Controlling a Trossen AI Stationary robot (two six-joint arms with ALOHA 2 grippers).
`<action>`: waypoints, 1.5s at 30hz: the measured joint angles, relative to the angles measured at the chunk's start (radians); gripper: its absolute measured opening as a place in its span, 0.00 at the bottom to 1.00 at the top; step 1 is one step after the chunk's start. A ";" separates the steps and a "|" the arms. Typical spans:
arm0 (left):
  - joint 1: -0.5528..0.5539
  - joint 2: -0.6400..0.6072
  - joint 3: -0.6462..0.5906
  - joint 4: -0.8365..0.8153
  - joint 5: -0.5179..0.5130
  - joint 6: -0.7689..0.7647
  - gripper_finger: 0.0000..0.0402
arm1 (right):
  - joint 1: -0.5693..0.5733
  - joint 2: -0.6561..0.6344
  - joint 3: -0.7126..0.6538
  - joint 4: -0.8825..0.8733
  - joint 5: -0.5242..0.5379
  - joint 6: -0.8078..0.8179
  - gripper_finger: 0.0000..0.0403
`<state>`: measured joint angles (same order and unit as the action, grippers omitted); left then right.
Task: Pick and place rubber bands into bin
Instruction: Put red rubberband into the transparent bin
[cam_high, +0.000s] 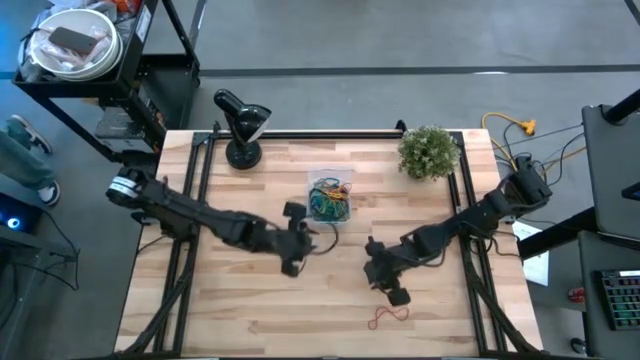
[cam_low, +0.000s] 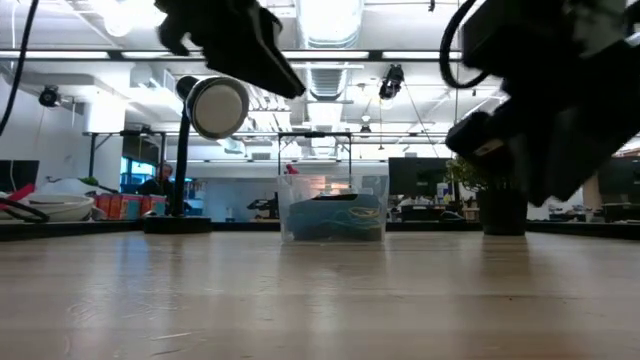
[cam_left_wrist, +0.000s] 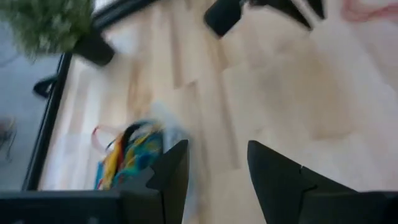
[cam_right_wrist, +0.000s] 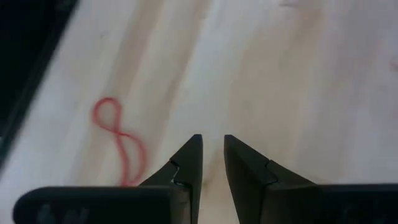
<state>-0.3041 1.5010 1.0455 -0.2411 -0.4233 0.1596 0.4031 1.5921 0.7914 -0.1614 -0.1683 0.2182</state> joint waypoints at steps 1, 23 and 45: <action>-0.017 -0.001 -0.012 0.032 -0.001 0.000 0.37 | 0.016 0.000 0.000 0.004 -0.002 0.014 0.15; -0.128 0.004 -0.086 0.094 0.029 -0.041 0.37 | 0.241 0.000 0.003 0.012 0.159 0.307 0.15; -0.128 0.004 -0.095 0.109 0.029 -0.022 0.37 | 0.284 0.114 0.025 -0.018 0.116 0.391 0.15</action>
<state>-0.4316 1.5047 0.9501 -0.1322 -0.3940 0.1379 0.6875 1.7058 0.8162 -0.1797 -0.0524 0.6096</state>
